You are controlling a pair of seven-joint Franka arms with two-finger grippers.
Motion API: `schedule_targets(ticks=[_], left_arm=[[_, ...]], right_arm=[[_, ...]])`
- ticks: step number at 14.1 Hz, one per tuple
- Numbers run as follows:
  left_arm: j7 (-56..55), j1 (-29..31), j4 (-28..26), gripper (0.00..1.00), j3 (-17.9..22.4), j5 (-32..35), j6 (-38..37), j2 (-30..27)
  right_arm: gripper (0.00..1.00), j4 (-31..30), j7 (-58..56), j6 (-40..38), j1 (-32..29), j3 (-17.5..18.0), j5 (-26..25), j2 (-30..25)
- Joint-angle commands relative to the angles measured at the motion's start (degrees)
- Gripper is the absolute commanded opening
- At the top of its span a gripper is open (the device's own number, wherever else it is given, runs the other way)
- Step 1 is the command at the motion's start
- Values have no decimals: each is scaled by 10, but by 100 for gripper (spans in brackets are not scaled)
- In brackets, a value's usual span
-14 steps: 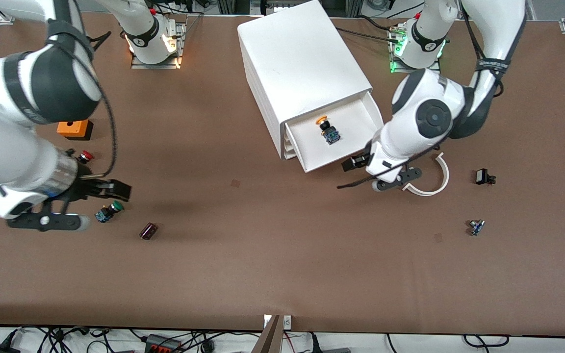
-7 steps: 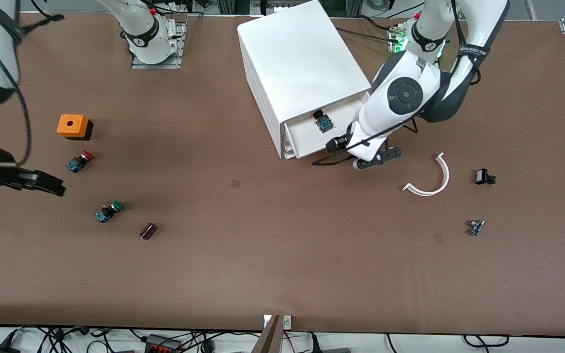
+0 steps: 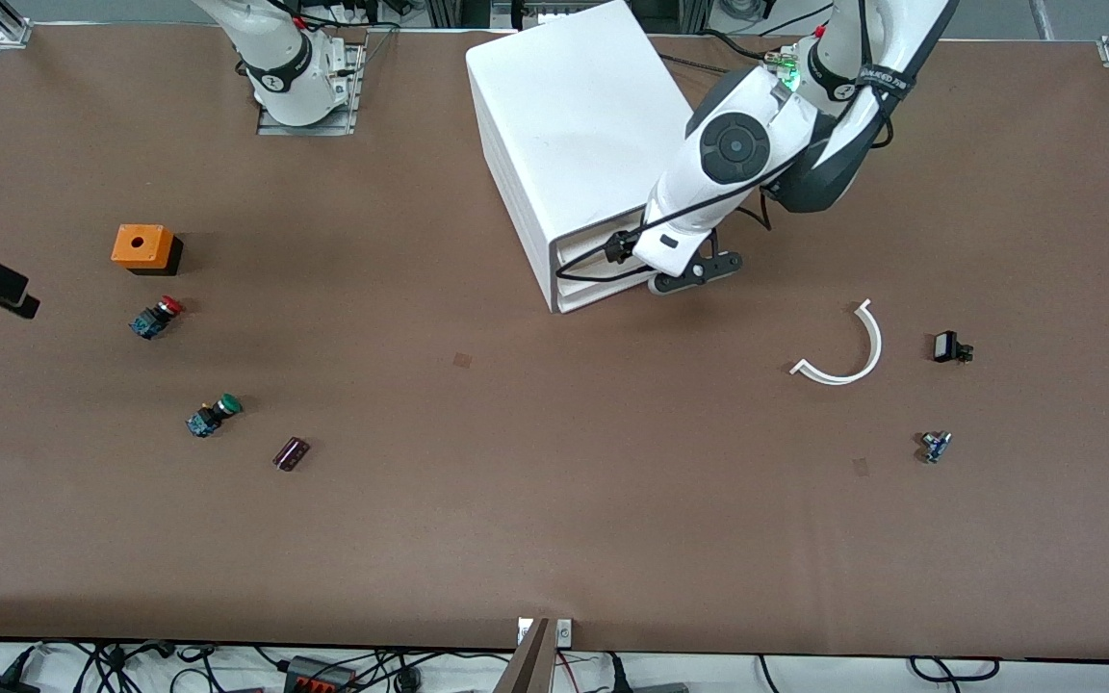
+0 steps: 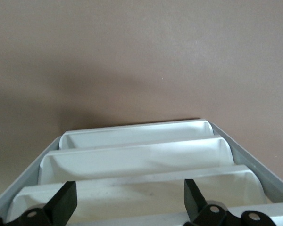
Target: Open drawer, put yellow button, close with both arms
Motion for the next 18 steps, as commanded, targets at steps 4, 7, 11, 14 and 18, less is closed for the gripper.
schedule_targets(ticks=[4, 7, 11, 14, 18], left_arm=[[-15, 11, -14, 100, -24, -5, -5, -21], [-2, 23, 6, 100, -17, 7, -37, -24], [121, 105, 56, 100, -17, 72, -105, -23], [291, 177, 106, 100, -16, 131, -132, -20], [447, 262, 200, 100, -16, 145, -231, -15]], right_arm=[[100, -189, -18, 87, -5, 7, -3, -108], [100, -204, -17, 87, -5, 7, -3, -118], [100, -192, -18, 86, -5, 7, -3, -116], [100, -190, -20, 77, -6, 6, -1, -116], [100, -190, -18, 64, -5, 4, -7, -119]])
